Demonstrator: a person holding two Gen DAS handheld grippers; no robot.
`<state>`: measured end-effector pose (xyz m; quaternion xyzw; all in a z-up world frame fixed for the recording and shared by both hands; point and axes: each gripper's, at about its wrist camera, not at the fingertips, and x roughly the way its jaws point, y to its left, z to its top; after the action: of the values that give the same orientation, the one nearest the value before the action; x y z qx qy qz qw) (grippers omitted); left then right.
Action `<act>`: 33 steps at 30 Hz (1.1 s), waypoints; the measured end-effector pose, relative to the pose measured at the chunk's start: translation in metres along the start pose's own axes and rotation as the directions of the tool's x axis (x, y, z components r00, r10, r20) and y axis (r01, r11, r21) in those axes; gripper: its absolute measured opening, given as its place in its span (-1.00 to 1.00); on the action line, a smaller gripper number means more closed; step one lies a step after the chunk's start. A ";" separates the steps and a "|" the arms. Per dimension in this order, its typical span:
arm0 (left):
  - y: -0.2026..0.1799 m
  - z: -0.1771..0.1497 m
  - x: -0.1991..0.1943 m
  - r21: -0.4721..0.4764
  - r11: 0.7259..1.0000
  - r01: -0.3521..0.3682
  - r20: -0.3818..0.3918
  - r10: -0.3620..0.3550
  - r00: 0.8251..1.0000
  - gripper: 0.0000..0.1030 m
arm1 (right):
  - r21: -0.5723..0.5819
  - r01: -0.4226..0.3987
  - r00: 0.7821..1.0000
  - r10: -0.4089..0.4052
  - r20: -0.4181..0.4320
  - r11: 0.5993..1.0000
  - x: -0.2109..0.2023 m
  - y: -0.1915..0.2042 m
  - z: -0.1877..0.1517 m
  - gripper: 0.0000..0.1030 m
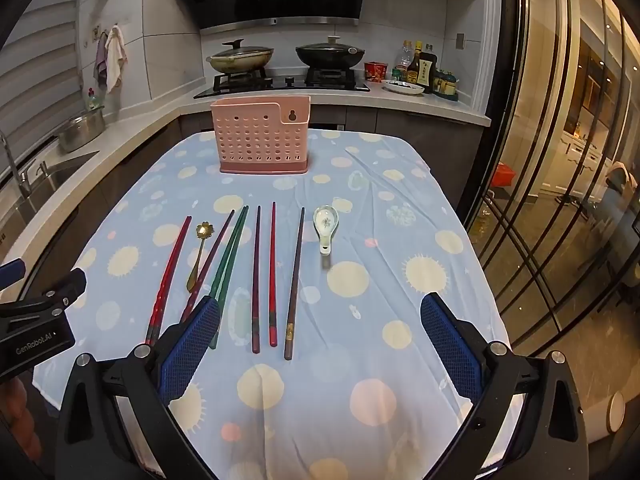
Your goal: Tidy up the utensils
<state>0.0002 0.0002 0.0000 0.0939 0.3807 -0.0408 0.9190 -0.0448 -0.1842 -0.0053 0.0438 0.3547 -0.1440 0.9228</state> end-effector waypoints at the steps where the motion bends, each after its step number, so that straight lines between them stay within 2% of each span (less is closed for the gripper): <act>1: 0.000 0.000 0.000 0.000 1.000 -0.001 0.002 0.001 1.000 0.86 | 0.003 -0.004 1.000 0.004 -0.009 1.000 0.001 0.000 0.000 0.87; 33: 0.004 -0.001 0.000 0.001 1.000 -0.010 0.002 0.010 1.000 0.86 | 0.003 0.002 1.000 -0.002 0.007 1.000 -0.003 -0.001 -0.001 0.87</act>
<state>0.0002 0.0047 -0.0006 0.0962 0.3791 -0.0365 0.9196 -0.0482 -0.1847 -0.0044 0.0442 0.3512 -0.1457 0.9238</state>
